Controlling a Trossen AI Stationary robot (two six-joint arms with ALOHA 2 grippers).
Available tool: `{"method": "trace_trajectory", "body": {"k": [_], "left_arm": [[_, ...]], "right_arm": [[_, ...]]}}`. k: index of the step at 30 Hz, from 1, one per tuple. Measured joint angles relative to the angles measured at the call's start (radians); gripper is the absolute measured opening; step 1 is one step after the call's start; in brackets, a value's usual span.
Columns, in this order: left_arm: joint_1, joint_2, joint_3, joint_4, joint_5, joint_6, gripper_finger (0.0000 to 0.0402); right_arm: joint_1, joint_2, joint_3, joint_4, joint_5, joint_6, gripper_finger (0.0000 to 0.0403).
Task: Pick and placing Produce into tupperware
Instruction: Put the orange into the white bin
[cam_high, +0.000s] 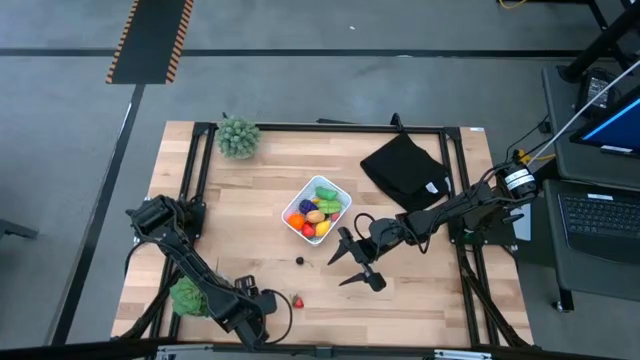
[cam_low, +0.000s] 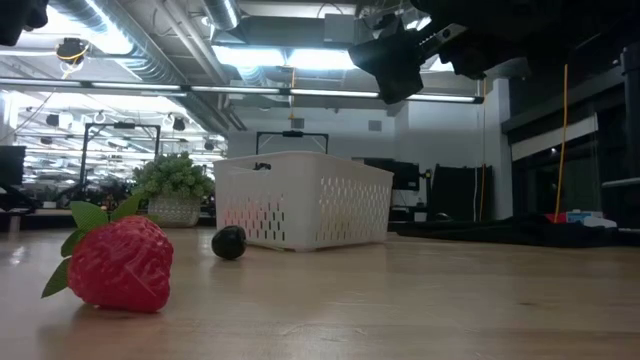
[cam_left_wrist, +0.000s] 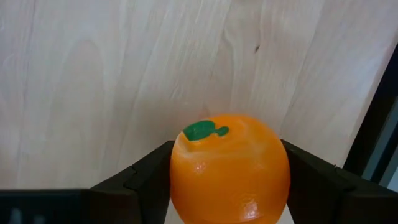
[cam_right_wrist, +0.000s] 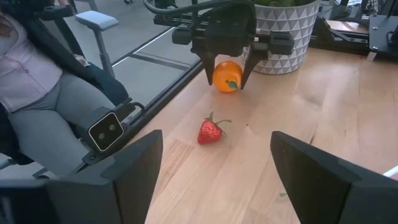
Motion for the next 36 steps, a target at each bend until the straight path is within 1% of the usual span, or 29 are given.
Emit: {"method": "trace_trajectory", "body": {"k": [3, 6, 14, 20, 22, 25, 30, 33, 36], "left_arm": [[0.001, -0.013, 0.0, -0.004, 0.001, 0.02, 0.0239], [0.005, -0.05, 0.0, -0.01, 0.003, 0.04, 0.0239], [0.031, -0.196, 0.001, -0.076, -0.006, 0.091, 0.0239], [0.06, -0.293, 0.001, -0.073, -0.017, 0.131, 0.0239], [0.063, -0.315, 0.001, -0.074, -0.027, 0.167, 0.0239], [0.063, -0.348, 0.001, -0.075, -0.11, 0.255, 0.0239], [0.078, -0.39, -0.004, -0.064, -0.324, 0.434, 0.0239], [0.105, -0.41, -0.027, -0.023, -0.386, 0.517, 0.0239], [0.131, -0.442, -0.093, 0.103, -0.407, 0.604, 0.0239]], "right_arm": [[0.0, 0.0, 0.0, 0.0, 0.0, 0.002, 0.03], [0.0, 0.0, 0.0, 0.0, 0.0, 0.005, 0.03], [0.0, 0.0, 0.0, 0.0, 0.0, 0.005, 0.03], [0.0, 0.0, 0.0, 0.0, 0.0, 0.012, 0.03], [0.0, 0.0, 0.0, -0.001, 0.0, 0.022, 0.03], [0.0, 0.0, 0.0, 0.0, 0.0, 0.023, 0.03], [0.0, 0.0, 0.0, 0.022, -0.001, 0.019, 0.03], [0.0, -0.005, 0.0, 0.017, -0.002, 0.023, 0.03], [0.005, -0.04, -0.02, 0.035, -0.001, 0.02, 0.03]]}}
